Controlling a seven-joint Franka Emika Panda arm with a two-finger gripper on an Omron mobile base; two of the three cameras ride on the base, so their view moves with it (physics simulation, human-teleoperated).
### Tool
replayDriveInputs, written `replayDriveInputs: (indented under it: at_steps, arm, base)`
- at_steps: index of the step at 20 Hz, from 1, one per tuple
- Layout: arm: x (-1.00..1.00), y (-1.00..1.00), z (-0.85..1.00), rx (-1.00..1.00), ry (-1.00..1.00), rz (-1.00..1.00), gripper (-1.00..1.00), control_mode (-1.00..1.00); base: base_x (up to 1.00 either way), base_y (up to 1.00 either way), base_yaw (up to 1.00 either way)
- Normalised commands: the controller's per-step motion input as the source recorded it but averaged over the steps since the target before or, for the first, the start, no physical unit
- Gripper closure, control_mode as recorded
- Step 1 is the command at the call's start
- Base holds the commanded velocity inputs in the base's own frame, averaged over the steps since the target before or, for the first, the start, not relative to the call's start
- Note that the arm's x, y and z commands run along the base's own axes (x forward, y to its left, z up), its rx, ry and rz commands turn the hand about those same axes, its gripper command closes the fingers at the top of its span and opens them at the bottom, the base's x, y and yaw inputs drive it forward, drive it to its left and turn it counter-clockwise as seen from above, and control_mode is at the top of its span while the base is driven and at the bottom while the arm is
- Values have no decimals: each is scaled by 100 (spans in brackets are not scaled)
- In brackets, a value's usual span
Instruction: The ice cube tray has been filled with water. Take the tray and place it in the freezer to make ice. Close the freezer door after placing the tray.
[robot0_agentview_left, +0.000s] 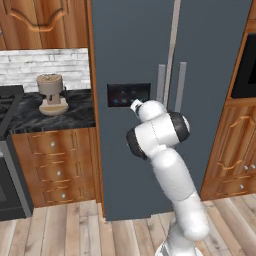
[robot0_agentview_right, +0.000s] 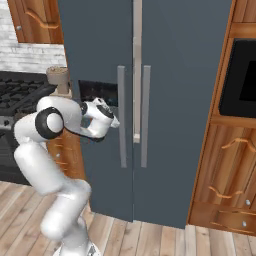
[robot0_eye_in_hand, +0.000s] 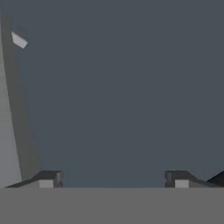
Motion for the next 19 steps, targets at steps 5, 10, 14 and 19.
replayDriveInputs:
  at_steps: [5, 10, 14, 19]
  arm:
    - [91, -17, 0, 5, 6, 40, -100, -100]
    - [100, 0, 0, 0, 15, 24, -100, -100]
    - [100, 0, 0, 3, 23, 16, -100, -100]
    - [61, 6, -7, 0, 21, 7, -100, -100]
  base:
    - [0, 0, 0]
    - [0, 0, 0]
    - [0, 0, 0]
    - [0, 0, 0]
